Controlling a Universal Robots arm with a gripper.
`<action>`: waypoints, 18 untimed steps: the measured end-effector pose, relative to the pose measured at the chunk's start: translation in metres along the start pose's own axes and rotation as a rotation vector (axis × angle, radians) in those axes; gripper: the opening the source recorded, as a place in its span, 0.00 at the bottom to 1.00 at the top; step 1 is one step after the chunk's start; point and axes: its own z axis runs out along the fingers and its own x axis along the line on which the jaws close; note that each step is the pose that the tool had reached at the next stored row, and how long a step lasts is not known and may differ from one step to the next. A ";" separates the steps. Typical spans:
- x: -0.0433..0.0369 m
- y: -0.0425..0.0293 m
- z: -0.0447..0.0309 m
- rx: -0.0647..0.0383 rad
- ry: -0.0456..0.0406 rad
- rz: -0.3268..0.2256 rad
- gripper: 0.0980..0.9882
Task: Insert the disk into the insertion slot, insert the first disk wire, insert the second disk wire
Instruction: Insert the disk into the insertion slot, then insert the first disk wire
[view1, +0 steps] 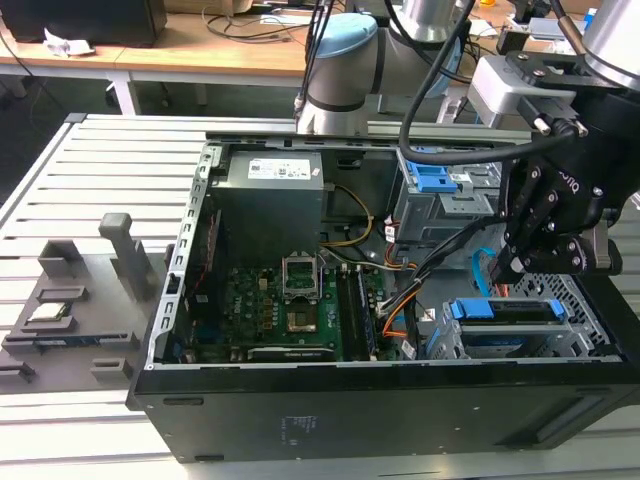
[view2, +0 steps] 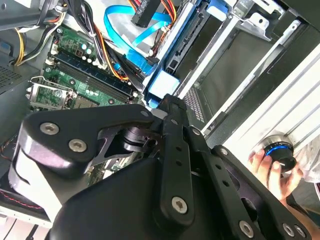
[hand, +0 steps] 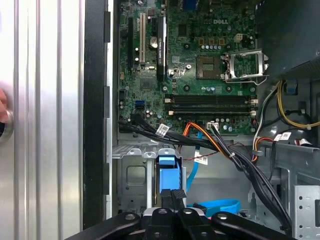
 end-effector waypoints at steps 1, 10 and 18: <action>0.0000 0.0000 0.0001 0.000 0.0000 0.000 0.01; -0.0247 -0.0443 0.0055 -0.002 0.0130 0.000 0.01; -0.0501 -0.0498 0.0153 -0.002 0.0161 0.001 0.08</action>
